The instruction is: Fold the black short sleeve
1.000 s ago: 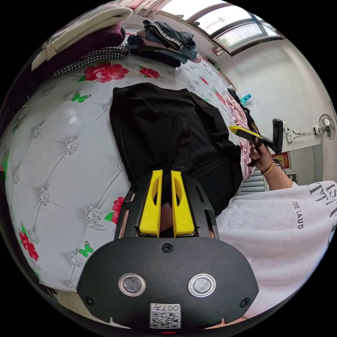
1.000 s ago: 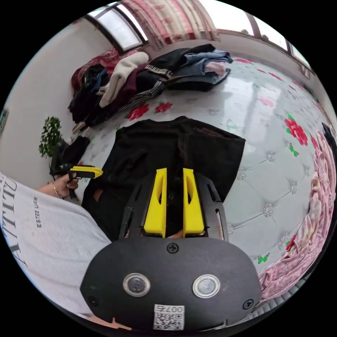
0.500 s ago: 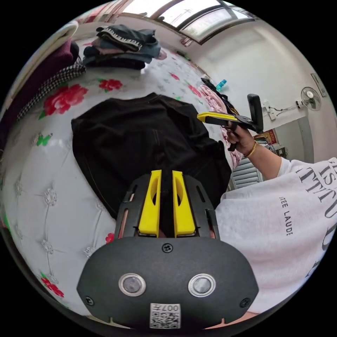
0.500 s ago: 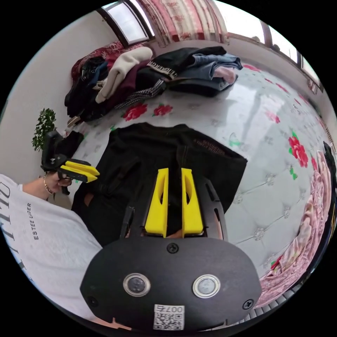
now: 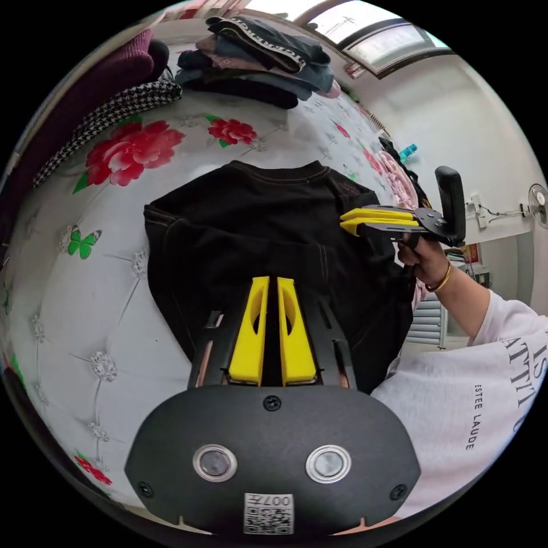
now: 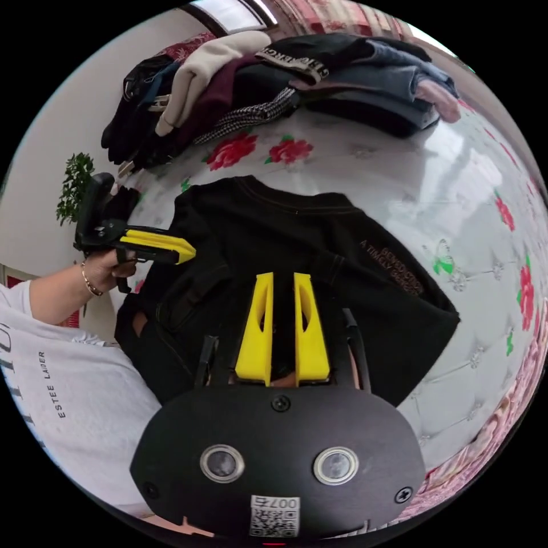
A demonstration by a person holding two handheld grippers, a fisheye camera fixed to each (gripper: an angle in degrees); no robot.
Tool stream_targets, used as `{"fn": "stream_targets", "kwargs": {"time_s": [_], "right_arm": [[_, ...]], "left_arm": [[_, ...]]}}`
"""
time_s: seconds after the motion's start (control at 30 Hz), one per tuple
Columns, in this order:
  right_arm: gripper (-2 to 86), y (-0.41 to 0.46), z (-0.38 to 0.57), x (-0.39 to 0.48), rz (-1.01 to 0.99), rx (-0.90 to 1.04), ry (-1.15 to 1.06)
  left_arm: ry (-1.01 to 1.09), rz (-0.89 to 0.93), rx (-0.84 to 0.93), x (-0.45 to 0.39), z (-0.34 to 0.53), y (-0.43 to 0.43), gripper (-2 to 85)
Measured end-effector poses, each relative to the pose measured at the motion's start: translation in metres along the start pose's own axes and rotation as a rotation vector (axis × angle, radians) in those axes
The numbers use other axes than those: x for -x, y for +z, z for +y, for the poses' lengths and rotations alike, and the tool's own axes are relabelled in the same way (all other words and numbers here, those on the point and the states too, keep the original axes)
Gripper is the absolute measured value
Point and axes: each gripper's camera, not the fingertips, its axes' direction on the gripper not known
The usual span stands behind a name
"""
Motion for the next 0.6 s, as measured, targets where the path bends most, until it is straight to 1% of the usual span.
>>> {"fn": "stream_targets", "kwargs": {"time_s": [0.07, 0.13, 0.2, 0.3, 0.37, 0.47, 0.6], "right_arm": [[5.1, -0.031, 0.017, -0.010, -0.040, -0.101, 0.046], [5.7, -0.054, 0.040, -0.022, -0.081, -0.149, 0.098], [6.2, -0.073, 0.073, -0.033, -0.080, -0.172, 0.148], [7.3, -0.092, 0.146, -0.052, -0.068, -0.146, 0.266], [8.0, -0.099, 0.211, -0.065, -0.075, -0.105, 0.393], [8.3, -0.096, 0.279, -0.070, -0.078, -0.058, 0.505], [8.2, -0.074, 0.315, -0.063, -0.109, 0.015, 0.520]], "left_arm": [[0.027, -0.008, -0.037, -0.006, 0.010, -0.013, 6.2], [0.021, 0.008, -0.079, -0.008, 0.032, -0.034, 6.5], [-0.003, 0.008, -0.091, -0.006, 0.057, -0.049, 6.7], [-0.065, -0.019, -0.072, 0.000, 0.111, -0.065, 7.2], [-0.115, -0.016, -0.048, 0.004, 0.146, -0.071, 7.5], [-0.181, -0.015, -0.012, 0.002, 0.199, -0.075, 8.1], [-0.188, 0.014, 0.039, -0.013, 0.239, -0.066, 10.2]]}}
